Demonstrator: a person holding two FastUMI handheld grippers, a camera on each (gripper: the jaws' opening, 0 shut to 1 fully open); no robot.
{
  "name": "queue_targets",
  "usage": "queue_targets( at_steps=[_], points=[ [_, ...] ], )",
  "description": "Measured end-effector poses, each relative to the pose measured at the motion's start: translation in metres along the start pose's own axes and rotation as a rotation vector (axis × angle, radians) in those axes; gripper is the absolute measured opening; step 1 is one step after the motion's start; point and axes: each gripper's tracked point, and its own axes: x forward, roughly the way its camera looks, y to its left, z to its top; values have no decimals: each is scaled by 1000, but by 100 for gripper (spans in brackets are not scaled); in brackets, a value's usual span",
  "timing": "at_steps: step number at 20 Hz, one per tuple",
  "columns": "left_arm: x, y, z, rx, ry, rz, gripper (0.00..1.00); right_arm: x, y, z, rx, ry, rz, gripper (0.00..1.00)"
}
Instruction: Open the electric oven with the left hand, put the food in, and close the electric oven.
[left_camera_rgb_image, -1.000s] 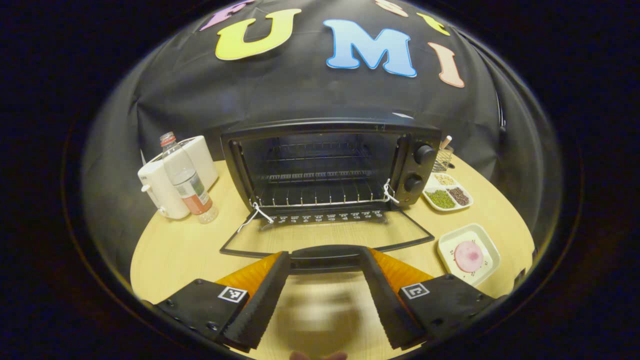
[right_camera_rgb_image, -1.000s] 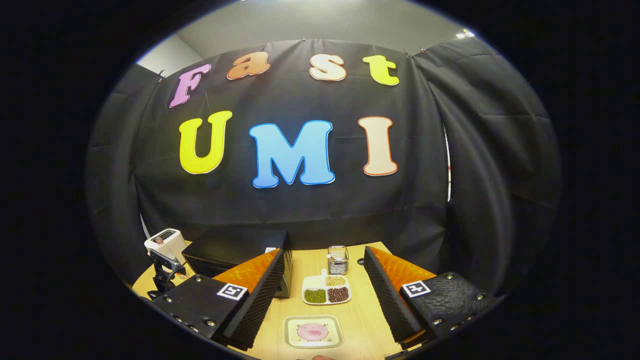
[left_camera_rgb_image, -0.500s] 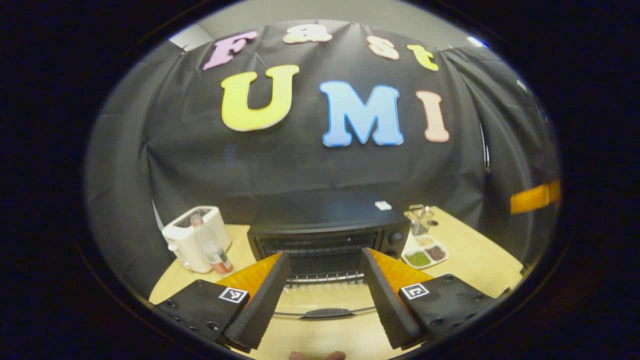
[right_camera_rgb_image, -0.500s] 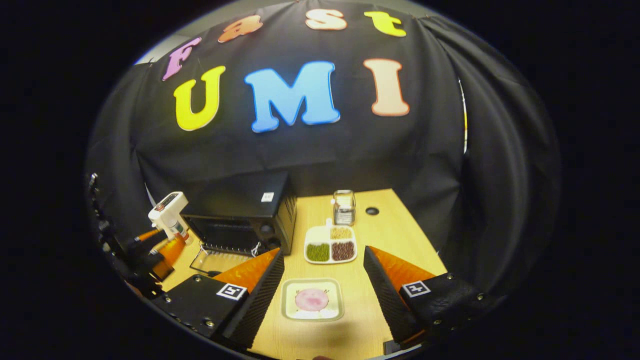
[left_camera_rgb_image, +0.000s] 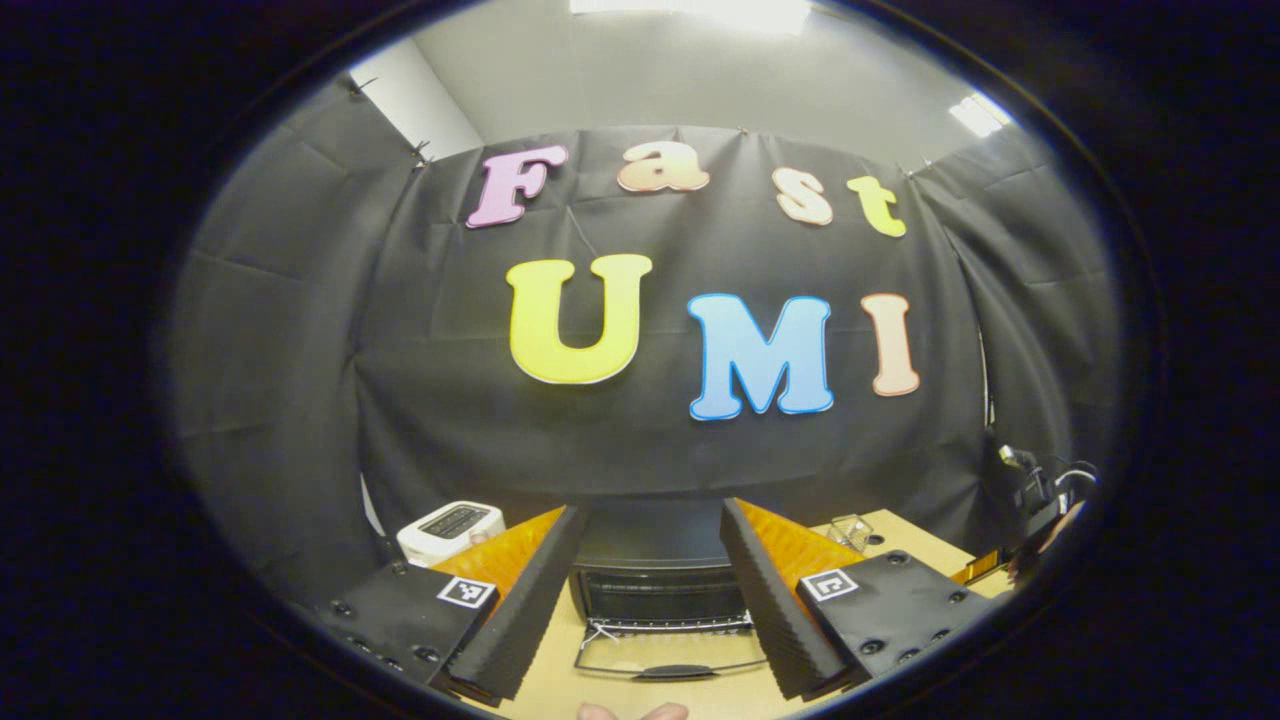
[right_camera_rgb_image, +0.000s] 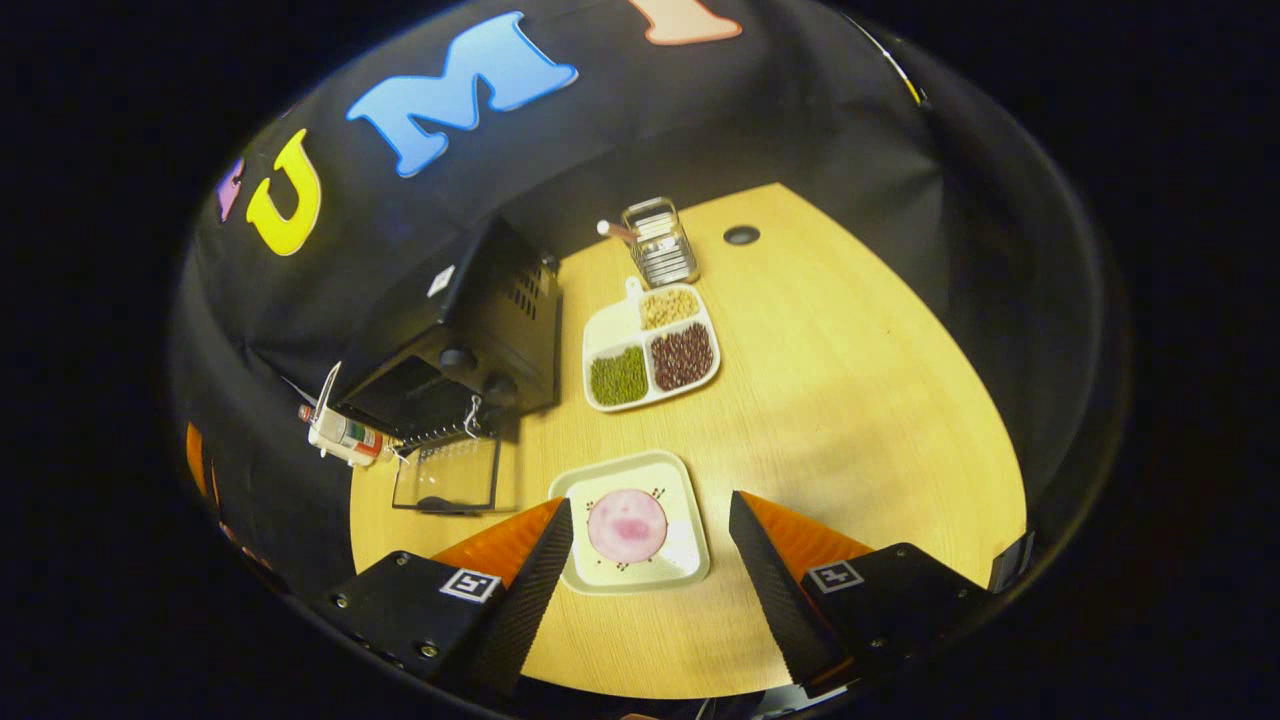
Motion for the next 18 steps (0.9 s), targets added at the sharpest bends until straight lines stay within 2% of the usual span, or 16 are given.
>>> queue_targets(
  at_steps=[5, 9, 10, 11, 12, 13, 14, 18],
  points=[
    [-25, 23, -19, -1, 49, 71, 95, 43, -14, -14, -22, 148, -19, 96],
    [-39, 38, -25, -14, 70, 107, 95, 71, -24, -17, -46, 234, -42, 94],
    [-42, 41, -24, -18, 72, 113, 100, 75, -27, -18, -53, 252, -60, 93],
    [-42, 42, -29, -23, 78, 117, 100, 80, -29, -19, -64, 265, -70, 90],
    [-43, 43, -30, -28, 82, 119, 95, 84, -30, -21, -75, 282, -80, 91],
    [-43, 43, -31, -36, 88, 118, 95, 86, -32, -25, -93, 304, -94, 70],
    [-44, 43, -30, -44, 90, 117, 95, 88, -34, -28, -104, 320, -104, 79],
    [-44, 42, -29, -42, 93, 100, 98, 97, -34, -24, -160, 321, -150, 80]
  ],
)
